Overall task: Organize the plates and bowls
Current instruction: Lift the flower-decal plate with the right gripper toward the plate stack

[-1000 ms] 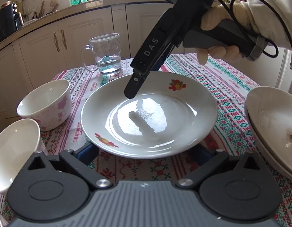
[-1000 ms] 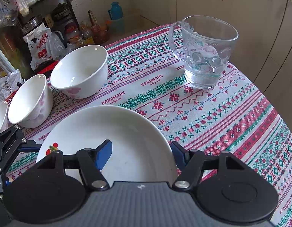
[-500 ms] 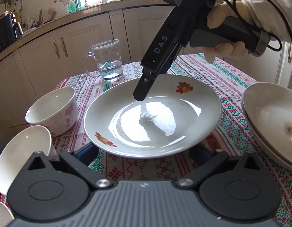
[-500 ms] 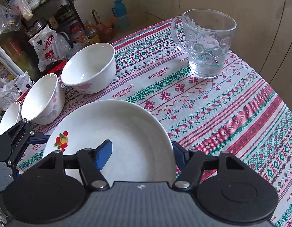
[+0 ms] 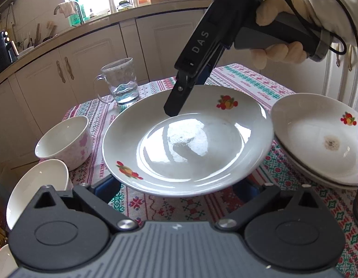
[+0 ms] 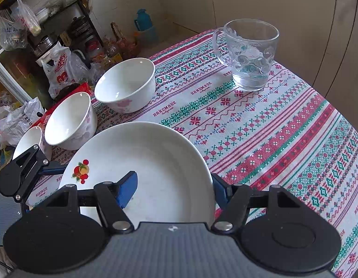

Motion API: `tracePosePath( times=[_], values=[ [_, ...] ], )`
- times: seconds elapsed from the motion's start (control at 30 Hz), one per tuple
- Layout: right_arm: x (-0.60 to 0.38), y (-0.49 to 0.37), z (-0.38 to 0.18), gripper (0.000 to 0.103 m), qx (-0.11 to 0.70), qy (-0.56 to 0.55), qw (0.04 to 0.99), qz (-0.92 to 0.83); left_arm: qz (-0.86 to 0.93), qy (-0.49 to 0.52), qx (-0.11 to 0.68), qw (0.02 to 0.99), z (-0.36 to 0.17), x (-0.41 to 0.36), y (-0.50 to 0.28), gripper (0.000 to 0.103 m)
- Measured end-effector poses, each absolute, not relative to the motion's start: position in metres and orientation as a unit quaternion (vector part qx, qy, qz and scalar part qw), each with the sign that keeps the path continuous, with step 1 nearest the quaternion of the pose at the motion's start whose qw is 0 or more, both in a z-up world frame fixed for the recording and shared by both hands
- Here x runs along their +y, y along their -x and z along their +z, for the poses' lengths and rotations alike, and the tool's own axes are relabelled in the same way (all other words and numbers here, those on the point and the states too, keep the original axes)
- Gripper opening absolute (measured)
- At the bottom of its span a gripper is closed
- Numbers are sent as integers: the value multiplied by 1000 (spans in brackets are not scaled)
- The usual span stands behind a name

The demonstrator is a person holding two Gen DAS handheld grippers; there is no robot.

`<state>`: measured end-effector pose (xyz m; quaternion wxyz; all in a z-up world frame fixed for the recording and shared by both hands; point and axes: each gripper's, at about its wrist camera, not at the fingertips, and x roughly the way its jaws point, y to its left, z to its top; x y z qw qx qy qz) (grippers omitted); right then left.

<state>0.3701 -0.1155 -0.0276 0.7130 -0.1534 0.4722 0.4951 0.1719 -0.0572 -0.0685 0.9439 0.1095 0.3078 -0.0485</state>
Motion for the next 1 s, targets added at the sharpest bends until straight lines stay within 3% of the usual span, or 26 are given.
tracePosePath(
  times=[1.0],
  values=[
    [-252,-284,2,73,460,92,786,403,-185,-157,294,924,-50,-132,-134,101]
  ],
)
